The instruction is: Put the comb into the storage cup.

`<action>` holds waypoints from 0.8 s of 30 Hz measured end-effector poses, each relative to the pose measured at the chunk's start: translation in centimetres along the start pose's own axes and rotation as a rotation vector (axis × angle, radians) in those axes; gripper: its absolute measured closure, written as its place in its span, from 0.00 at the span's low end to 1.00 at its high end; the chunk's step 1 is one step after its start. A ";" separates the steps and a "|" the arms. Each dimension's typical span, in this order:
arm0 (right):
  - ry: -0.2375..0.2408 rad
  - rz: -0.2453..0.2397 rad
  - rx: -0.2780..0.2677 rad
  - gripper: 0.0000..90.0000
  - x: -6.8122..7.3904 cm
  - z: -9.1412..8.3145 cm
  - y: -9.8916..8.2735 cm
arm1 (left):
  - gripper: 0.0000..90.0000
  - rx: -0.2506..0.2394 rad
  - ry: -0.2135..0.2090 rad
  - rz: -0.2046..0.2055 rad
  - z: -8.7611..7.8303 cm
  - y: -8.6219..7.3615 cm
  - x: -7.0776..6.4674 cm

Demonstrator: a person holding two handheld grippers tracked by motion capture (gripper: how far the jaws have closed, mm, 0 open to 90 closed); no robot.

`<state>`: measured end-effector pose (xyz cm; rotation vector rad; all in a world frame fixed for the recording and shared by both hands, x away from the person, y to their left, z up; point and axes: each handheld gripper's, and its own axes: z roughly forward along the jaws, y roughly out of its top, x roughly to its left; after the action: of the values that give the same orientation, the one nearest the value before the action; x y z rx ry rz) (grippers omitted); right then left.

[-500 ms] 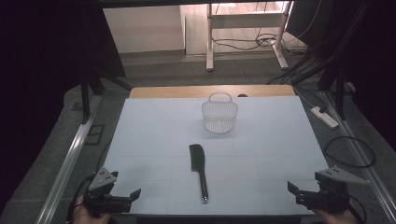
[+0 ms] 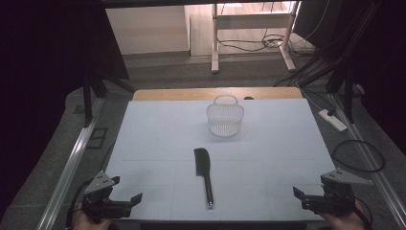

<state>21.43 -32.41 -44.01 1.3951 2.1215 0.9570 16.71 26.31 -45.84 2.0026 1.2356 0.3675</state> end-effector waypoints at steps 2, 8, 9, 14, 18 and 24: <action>-0.003 -0.008 0.004 0.00 0.1 0.1 0.0 | 0.02 -0.001 -0.003 -0.002 -0.1 -0.1 0.0; 0.000 -0.031 0.013 0.00 0.3 0.2 0.1 | 0.02 0.003 -0.011 -0.011 0.0 0.0 0.2; -0.001 -0.029 0.018 0.00 0.3 0.3 0.1 | 0.02 0.006 -0.014 -0.012 0.0 0.0 0.2; 0.003 -0.028 0.018 0.01 0.3 0.2 0.1 | 0.02 0.015 -0.022 -0.011 0.1 0.1 0.2; 0.005 -0.032 0.019 0.01 0.3 0.3 0.1 | 0.02 0.028 -0.038 -0.019 0.2 0.2 0.2; 0.011 -0.028 0.022 0.01 0.3 0.3 0.1 | 0.01 0.019 -0.063 -0.015 0.3 0.7 0.2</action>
<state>21.60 -32.04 -44.13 1.3699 2.1602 0.9350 17.47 26.13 -45.59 2.0047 1.2188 0.2835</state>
